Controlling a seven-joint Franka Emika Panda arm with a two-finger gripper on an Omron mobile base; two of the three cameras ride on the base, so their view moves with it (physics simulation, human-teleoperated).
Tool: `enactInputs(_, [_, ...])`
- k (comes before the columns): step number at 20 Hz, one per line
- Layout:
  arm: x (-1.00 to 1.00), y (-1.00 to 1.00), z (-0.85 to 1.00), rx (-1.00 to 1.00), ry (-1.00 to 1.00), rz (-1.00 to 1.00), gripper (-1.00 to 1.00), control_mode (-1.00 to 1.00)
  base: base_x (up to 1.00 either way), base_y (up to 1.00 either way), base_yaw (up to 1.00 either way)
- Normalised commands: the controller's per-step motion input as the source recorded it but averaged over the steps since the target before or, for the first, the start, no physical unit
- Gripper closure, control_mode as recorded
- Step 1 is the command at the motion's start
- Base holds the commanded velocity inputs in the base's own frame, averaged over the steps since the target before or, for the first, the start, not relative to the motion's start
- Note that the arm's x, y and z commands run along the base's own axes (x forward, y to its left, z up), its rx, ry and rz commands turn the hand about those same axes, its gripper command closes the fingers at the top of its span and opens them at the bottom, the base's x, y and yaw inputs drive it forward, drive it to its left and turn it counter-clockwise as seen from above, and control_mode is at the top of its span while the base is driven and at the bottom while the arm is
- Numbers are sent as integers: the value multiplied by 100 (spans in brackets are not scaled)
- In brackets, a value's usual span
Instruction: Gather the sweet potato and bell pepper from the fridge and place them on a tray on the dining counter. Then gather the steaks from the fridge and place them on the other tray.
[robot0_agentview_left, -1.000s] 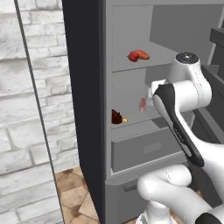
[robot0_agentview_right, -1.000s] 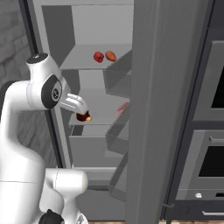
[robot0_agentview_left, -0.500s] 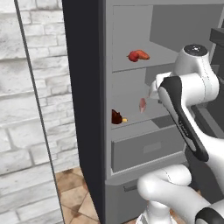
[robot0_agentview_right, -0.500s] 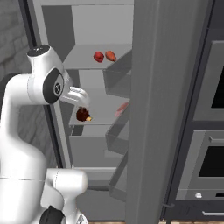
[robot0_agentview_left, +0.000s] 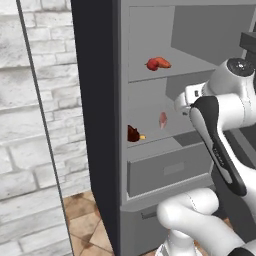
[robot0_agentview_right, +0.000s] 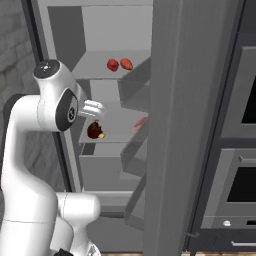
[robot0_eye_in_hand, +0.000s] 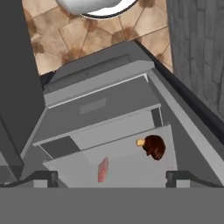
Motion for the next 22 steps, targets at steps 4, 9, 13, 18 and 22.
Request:
enactInputs(4, [3, 0, 38, -5, 0, 6, -100, -100, 0, 0, 0])
enactInputs(9, [4, 0, 36, -6, -1, 7, -100, -100, 0, 0, 0])
enactInputs(13, [18, 0, 15, -2, -3, 7, -100, -100, 0, 0, 0])
enactInputs(18, [24, 0, 2, 0, -9, 7, -100, -100, 0, 0, 0])
enactInputs(22, [25, 0, 7, 0, -10, 0, -100, -100, 0, 0, 0])
